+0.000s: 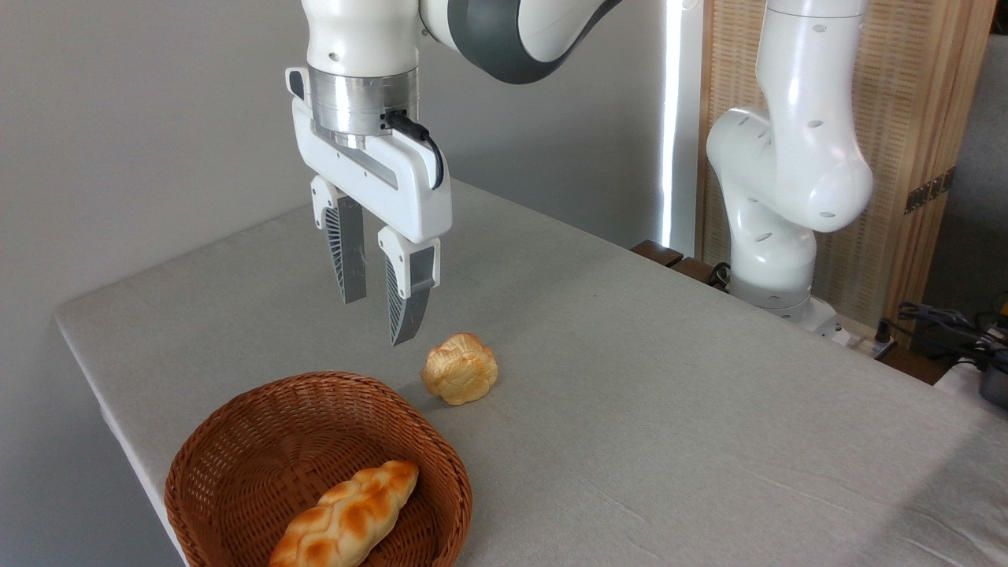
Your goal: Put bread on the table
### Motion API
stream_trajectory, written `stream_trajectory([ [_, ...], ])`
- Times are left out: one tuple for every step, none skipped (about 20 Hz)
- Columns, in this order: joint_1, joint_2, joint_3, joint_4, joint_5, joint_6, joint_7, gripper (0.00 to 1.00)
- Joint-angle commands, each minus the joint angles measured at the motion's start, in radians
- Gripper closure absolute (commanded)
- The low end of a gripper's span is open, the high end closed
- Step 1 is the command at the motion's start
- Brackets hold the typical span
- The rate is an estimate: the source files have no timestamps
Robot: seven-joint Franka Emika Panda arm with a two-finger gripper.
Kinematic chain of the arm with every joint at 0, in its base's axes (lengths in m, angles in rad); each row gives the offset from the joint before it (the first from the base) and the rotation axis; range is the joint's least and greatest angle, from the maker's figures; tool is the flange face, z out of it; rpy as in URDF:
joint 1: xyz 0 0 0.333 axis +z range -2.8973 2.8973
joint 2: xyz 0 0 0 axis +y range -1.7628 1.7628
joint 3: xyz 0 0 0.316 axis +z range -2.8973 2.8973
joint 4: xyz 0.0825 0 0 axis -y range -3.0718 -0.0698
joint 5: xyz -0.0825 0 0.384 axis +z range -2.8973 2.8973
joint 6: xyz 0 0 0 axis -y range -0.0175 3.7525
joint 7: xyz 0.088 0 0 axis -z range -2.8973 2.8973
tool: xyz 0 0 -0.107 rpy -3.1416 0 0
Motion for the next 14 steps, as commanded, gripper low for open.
stream_trajectory([
  [-0.003,0.014,0.052,0.040,0.001,-0.010,0.009,0.00],
  [-0.003,0.014,0.052,0.042,0.002,-0.008,0.009,0.00],
  [-0.005,0.015,0.052,0.040,0.002,-0.008,0.009,0.00],
  [-0.005,0.015,0.052,0.042,0.002,-0.008,0.009,0.00],
  [-0.005,0.015,0.052,0.042,0.001,-0.008,0.011,0.00],
  [-0.005,0.015,0.052,0.042,0.002,-0.007,0.011,0.00],
  [-0.004,0.015,0.052,0.042,0.002,-0.005,0.011,0.00],
  [-0.003,0.015,0.054,0.042,0.002,-0.002,0.011,0.00],
  [-0.003,0.014,0.054,0.042,0.002,-0.002,0.011,0.00],
  [-0.003,0.014,0.054,0.042,0.002,-0.002,0.011,0.00],
  [-0.003,0.014,0.054,0.042,0.002,-0.002,0.011,0.00],
  [-0.003,0.014,0.054,0.042,0.002,-0.002,0.011,0.00],
  [-0.003,0.014,0.055,0.042,0.002,-0.002,0.011,0.00],
  [-0.003,0.014,0.055,0.042,0.002,-0.002,0.011,0.00],
])
